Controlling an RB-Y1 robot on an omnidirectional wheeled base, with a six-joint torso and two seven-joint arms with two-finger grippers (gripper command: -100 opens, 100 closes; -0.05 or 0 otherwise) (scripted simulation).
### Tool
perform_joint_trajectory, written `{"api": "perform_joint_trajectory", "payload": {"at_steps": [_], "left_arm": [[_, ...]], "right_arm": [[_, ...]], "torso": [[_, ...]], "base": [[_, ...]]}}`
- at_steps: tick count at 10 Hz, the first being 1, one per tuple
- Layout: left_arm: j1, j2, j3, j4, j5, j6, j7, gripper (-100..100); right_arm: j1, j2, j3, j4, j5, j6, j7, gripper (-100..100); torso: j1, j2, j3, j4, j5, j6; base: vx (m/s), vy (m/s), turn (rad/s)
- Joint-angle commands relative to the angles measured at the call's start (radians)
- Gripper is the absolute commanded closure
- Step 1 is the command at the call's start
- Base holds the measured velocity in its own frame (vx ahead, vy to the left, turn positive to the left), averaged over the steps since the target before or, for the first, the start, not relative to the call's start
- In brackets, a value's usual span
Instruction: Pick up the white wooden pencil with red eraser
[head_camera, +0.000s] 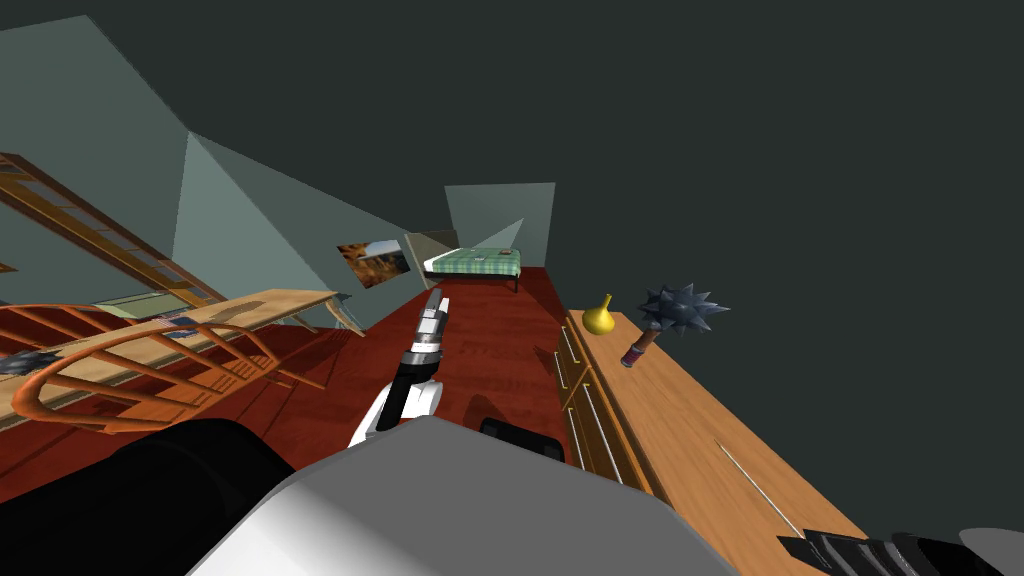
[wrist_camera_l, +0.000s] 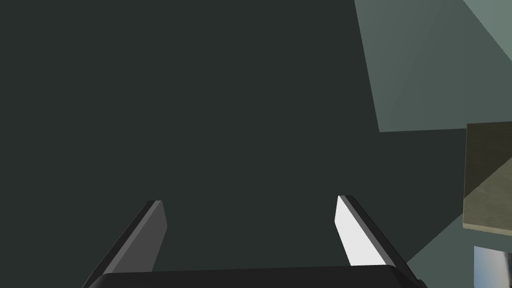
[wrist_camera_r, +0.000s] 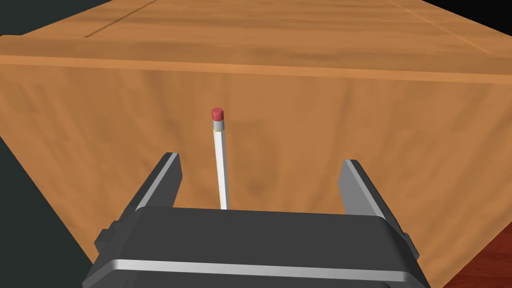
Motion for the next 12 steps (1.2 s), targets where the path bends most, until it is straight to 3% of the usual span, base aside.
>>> {"api": "perform_joint_trajectory", "payload": {"at_steps": [1,2,3,4,5,7,8,9,12], "left_arm": [[0.000,0.000,0.000,0.000,0.000,0.000,0.000,0],[0.000,0.000,0.000,0.000,0.000,0.000,0.000,0],[0.000,0.000,0.000,0.000,0.000,0.000,0.000,0],[0.000,0.000,0.000,0.000,0.000,0.000,0.000,0],[0.000,0.000,0.000,0.000,0.000,0.000,0.000,0],[0.000,0.000,0.000,0.000,0.000,0.000,0.000,0],[0.000,0.000,0.000,0.000,0.000,0.000,0.000,0],[0.000,0.000,0.000,0.000,0.000,0.000,0.000,0],[0.000,0.000,0.000,0.000,0.000,0.000,0.000,0]], "right_arm": [[-0.025,0.012,0.006,0.043,0.028,-0.010,0.009,-100],[-0.025,0.012,0.006,0.043,0.028,-0.010,0.009,-100],[-0.080,0.026,0.006,0.178,0.028,-0.010,0.062,-100],[-0.026,0.012,0.006,0.100,0.028,-0.010,0.029,-100],[-0.025,0.012,0.006,0.047,0.028,-0.010,0.009,-100],[-0.030,0.012,0.006,0.143,0.028,-0.010,0.023,-100],[-0.063,0.014,0.006,0.215,0.028,-0.010,0.051,-100],[-0.025,0.012,0.006,0.167,0.028,-0.010,0.022,-100],[-0.008,-0.017,-0.017,0.176,0.054,-0.021,0.010,-100]], "torso": [[0.000,0.000,0.000,0.000,0.000,0.000],[0.001,-0.001,0.000,0.000,0.000,0.000],[0.001,-0.001,-0.001,0.000,0.000,-0.001],[0.000,0.001,0.001,0.000,0.000,0.001],[0.000,0.003,0.002,0.001,0.000,0.001],[0.001,0.005,0.003,0.001,0.000,0.000],[0.001,0.005,0.003,0.001,0.000,0.000],[0.001,0.005,0.003,0.001,0.001,0.001],[0.000,0.007,0.004,0.002,0.001,0.000]], "base": [[0.064,0.001,-0.018],[0.080,-0.002,-0.010],[0.046,-0.004,0.020],[0.015,-0.007,-0.011],[-0.004,-0.005,-0.011],[-0.007,0.001,0.005],[0.000,0.000,0.000],[0.000,0.000,0.000],[-0.033,-0.012,0.094]]}}
